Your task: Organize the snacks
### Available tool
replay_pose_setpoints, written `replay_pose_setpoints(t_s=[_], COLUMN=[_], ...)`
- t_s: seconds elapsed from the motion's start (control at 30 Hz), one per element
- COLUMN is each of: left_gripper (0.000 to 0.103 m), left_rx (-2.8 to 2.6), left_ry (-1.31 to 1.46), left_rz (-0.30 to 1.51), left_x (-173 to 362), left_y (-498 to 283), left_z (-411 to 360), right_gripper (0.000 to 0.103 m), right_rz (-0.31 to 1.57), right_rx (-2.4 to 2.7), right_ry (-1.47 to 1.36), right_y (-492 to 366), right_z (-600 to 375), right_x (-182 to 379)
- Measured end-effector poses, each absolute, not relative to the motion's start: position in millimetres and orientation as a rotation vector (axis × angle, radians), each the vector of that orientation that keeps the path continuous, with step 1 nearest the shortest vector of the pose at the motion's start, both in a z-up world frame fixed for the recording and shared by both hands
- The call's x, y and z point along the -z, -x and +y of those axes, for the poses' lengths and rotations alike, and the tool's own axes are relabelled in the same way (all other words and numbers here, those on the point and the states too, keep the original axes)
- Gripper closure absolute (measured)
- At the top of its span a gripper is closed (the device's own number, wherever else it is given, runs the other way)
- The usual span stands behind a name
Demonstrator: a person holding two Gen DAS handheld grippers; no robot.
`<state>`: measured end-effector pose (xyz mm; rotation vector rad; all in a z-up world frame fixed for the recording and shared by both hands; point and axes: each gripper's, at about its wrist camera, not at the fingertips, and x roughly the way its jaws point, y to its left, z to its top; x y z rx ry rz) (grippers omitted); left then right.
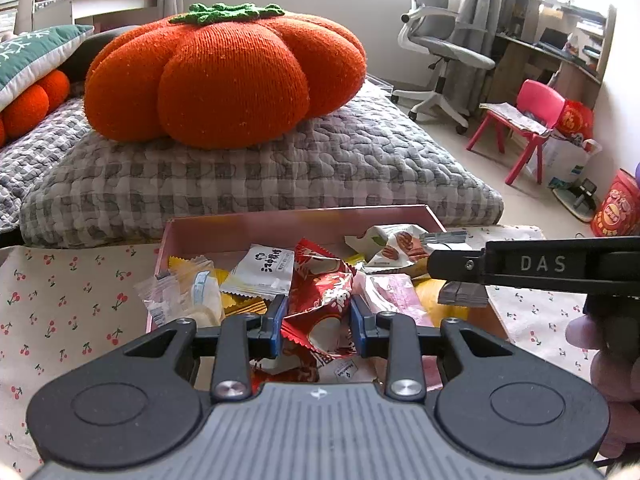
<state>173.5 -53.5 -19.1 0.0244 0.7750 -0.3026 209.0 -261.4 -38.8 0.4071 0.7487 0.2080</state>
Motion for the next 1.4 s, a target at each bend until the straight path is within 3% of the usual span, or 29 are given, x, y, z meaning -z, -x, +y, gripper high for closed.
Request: replay_pose_setpoints(t_s=[0.1, 0.17, 0.2, 0.23, 0.3, 0.4, 0.53, 0.83, 1.03, 1.13, 1.4], left_gripper=[0.073, 0.059, 0.047, 0.041, 0.038, 0.028, 0.020, 0.009, 0.001, 0.001, 0.001], left_rx=[0.307, 0.305, 0.301, 0.301, 0.304, 0.301, 0.302, 0.278, 0.237, 0.223, 0.146], left_ry=[-0.028, -0.029, -0.030, -0.029, -0.029, -0.032, -0.031, -0.014, -0.011, -0.027, 0.005], left_rz=[0.772, 0.759, 0.750, 0.741, 0.736, 0.740, 0.736, 0.736, 0.745, 0.751, 0.798], left_x=[19.2, 17.5, 16.4, 15.6, 12.6, 9.3, 5.1, -4.6, -7.9, -9.5, -15.0], left_y=[-173.8, -172.4, -171.8, -171.4, -169.7, -167.7, -161.6, -140.0, -123.0, -111.9, -75.8], left_z=[-52.1, -50.9, -50.4, -49.6, -48.5, -48.2, -47.5, -34.9, -26.5, -25.2, -18.1], right_gripper=[0.075, 0.072, 0.067, 0.055, 0.044, 0.042, 0.031, 0.022, 0.021, 0.015, 0.013], right_rz=[0.745, 0.734, 0.733, 0.735, 0.725, 0.718, 0.711, 0.712, 0.714, 0.712, 0.738], right_rx=[-0.213, -0.214, -0.215, -0.220, -0.214, -0.213, -0.205, -0.156, -0.122, -0.109, -0.123], right_ry=[-0.415, -0.421, -0.422, -0.426, -0.432, -0.411, -0.415, -0.362, -0.314, -0.295, -0.158], right_y=[-211.0, -210.3, -210.4, -210.5, -207.9, -204.7, -198.3, -172.1, -149.7, -134.8, -89.0], right_z=[-260.5, -259.8, -259.6, -259.6, -260.0, -258.5, -259.2, -266.6, -275.8, -279.2, -268.8], right_x=[41.4, 41.4, 40.9, 40.6, 38.0, 31.7, 24.5, 10.9, 5.8, 2.5, -1.2])
